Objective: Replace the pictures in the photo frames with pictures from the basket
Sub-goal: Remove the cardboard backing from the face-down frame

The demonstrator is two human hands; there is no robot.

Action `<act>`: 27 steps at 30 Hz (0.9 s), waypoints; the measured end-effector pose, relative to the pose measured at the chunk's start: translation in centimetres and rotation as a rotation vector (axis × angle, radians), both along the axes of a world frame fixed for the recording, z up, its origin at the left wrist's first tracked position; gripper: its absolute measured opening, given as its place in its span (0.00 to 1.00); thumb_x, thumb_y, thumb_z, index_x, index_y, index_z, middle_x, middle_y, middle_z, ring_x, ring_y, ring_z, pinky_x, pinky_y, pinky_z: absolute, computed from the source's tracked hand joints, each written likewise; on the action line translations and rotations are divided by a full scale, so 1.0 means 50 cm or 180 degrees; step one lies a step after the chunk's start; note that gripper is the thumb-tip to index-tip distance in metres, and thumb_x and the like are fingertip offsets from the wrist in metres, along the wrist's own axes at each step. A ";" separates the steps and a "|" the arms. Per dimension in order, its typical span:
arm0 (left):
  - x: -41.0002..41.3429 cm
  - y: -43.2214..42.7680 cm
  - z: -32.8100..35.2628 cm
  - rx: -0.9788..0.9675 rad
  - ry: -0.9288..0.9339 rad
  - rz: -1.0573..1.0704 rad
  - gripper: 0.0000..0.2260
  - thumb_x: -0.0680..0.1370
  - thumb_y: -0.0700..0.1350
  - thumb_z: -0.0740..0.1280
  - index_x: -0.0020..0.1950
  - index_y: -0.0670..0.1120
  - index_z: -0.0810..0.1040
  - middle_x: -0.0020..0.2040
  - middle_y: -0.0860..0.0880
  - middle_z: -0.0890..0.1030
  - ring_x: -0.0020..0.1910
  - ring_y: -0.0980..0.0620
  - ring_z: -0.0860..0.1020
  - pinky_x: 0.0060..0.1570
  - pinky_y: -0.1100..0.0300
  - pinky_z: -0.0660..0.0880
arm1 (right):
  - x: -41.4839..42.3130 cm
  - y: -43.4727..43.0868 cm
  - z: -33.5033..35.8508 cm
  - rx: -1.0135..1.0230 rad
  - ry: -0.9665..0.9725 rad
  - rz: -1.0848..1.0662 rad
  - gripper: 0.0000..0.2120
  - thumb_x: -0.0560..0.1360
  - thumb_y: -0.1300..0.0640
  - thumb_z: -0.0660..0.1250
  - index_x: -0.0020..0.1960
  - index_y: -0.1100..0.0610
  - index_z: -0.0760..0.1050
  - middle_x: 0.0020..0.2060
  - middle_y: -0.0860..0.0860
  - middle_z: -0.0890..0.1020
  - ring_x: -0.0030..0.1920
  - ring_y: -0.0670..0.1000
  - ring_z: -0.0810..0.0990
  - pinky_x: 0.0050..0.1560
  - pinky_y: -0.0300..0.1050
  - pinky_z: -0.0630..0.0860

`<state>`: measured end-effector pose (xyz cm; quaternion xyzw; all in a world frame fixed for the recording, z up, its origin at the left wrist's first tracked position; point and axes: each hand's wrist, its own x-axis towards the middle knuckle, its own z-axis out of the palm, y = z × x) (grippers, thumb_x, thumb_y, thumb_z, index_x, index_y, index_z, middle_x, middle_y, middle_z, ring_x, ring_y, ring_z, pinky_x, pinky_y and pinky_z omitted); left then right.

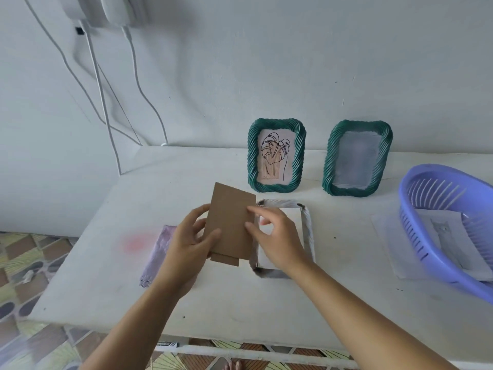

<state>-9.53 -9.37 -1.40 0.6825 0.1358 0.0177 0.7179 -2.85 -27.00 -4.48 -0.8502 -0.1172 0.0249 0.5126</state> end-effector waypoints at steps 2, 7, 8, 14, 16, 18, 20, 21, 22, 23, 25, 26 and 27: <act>-0.004 0.016 -0.015 0.0311 0.0065 0.0077 0.23 0.79 0.32 0.65 0.67 0.57 0.73 0.57 0.44 0.82 0.52 0.48 0.83 0.51 0.45 0.82 | -0.001 0.020 -0.003 -0.0534 -0.0202 0.0027 0.20 0.75 0.47 0.71 0.66 0.46 0.76 0.60 0.46 0.80 0.61 0.48 0.73 0.61 0.50 0.69; 0.011 0.056 -0.052 0.2076 0.0085 -0.0167 0.28 0.77 0.40 0.71 0.75 0.55 0.68 0.52 0.54 0.81 0.46 0.56 0.81 0.42 0.69 0.76 | -0.003 0.045 -0.022 -0.1744 -0.0663 0.0211 0.25 0.75 0.39 0.67 0.70 0.45 0.72 0.59 0.44 0.78 0.64 0.51 0.67 0.55 0.52 0.59; 0.014 0.060 -0.058 0.2459 0.0067 -0.0235 0.29 0.77 0.43 0.72 0.76 0.52 0.67 0.49 0.53 0.80 0.45 0.57 0.79 0.42 0.71 0.72 | -0.003 0.047 -0.026 -0.1837 -0.0729 0.0227 0.25 0.75 0.39 0.67 0.70 0.45 0.73 0.59 0.45 0.78 0.64 0.52 0.67 0.54 0.52 0.58; 0.012 0.071 -0.090 0.4226 0.0126 -0.0402 0.20 0.75 0.59 0.64 0.67 0.56 0.76 0.58 0.54 0.75 0.58 0.48 0.72 0.52 0.48 0.62 | -0.001 0.047 -0.047 -0.2274 -0.1248 0.0330 0.18 0.72 0.39 0.67 0.57 0.47 0.79 0.52 0.46 0.79 0.60 0.55 0.70 0.53 0.54 0.59; 0.010 0.072 -0.099 0.4331 0.0022 -0.0511 0.17 0.73 0.60 0.63 0.58 0.56 0.80 0.58 0.55 0.74 0.57 0.48 0.72 0.49 0.48 0.62 | -0.002 0.046 -0.052 -0.2459 -0.1363 0.0393 0.15 0.73 0.39 0.66 0.53 0.47 0.80 0.53 0.46 0.78 0.60 0.55 0.69 0.53 0.55 0.60; 0.009 0.072 -0.107 0.4403 -0.0090 -0.0527 0.14 0.73 0.58 0.65 0.54 0.56 0.81 0.57 0.57 0.75 0.55 0.48 0.73 0.46 0.50 0.60 | -0.004 0.045 -0.055 -0.2538 -0.1420 0.0442 0.15 0.74 0.39 0.66 0.53 0.47 0.80 0.56 0.47 0.76 0.62 0.55 0.69 0.53 0.56 0.61; 0.010 0.073 -0.111 0.4467 -0.0166 -0.0494 0.12 0.73 0.57 0.67 0.55 0.56 0.82 0.58 0.58 0.76 0.54 0.48 0.74 0.45 0.51 0.58 | -0.005 0.045 -0.057 -0.2530 -0.1447 0.0448 0.15 0.74 0.40 0.65 0.53 0.47 0.80 0.58 0.46 0.76 0.62 0.54 0.69 0.54 0.57 0.62; 0.009 0.074 -0.112 0.4477 -0.0191 -0.0488 0.13 0.73 0.57 0.66 0.55 0.56 0.82 0.58 0.59 0.77 0.53 0.48 0.74 0.46 0.51 0.59 | -0.006 0.044 -0.059 -0.2502 -0.1441 0.0441 0.15 0.74 0.40 0.65 0.54 0.47 0.80 0.58 0.45 0.76 0.62 0.53 0.69 0.53 0.57 0.62; 0.009 0.074 -0.111 0.4476 -0.0212 -0.0481 0.13 0.73 0.57 0.66 0.55 0.56 0.82 0.57 0.59 0.77 0.53 0.48 0.74 0.46 0.51 0.58 | -0.006 0.043 -0.060 -0.2465 -0.1428 0.0432 0.15 0.74 0.40 0.65 0.54 0.47 0.80 0.58 0.44 0.76 0.62 0.53 0.69 0.53 0.57 0.63; 0.009 0.073 -0.111 0.4479 -0.0237 -0.0474 0.14 0.73 0.57 0.65 0.54 0.56 0.82 0.57 0.59 0.77 0.52 0.48 0.75 0.46 0.51 0.58 | -0.006 0.042 -0.061 -0.2426 -0.1413 0.0423 0.15 0.74 0.40 0.65 0.55 0.47 0.80 0.58 0.44 0.77 0.61 0.53 0.70 0.53 0.57 0.63; 0.009 0.072 -0.107 0.4492 -0.0278 -0.0477 0.14 0.72 0.57 0.65 0.53 0.55 0.83 0.55 0.58 0.78 0.51 0.47 0.76 0.45 0.51 0.57 | -0.005 0.039 -0.064 -0.2361 -0.1390 0.0406 0.16 0.74 0.39 0.66 0.56 0.46 0.80 0.58 0.43 0.77 0.61 0.53 0.70 0.53 0.58 0.63; 0.010 0.072 -0.106 0.4492 -0.0282 -0.0489 0.13 0.71 0.56 0.66 0.51 0.54 0.83 0.54 0.57 0.79 0.50 0.47 0.76 0.45 0.51 0.57 | -0.004 0.039 -0.064 -0.2339 -0.1375 0.0403 0.16 0.74 0.39 0.66 0.56 0.46 0.80 0.58 0.42 0.77 0.61 0.53 0.70 0.53 0.58 0.63; 0.012 0.071 -0.104 0.4493 -0.0277 -0.0511 0.13 0.71 0.56 0.66 0.50 0.54 0.83 0.53 0.56 0.79 0.49 0.47 0.76 0.45 0.51 0.57 | -0.003 0.039 -0.064 -0.2325 -0.1362 0.0406 0.16 0.74 0.39 0.66 0.57 0.45 0.80 0.58 0.42 0.77 0.61 0.53 0.71 0.53 0.58 0.63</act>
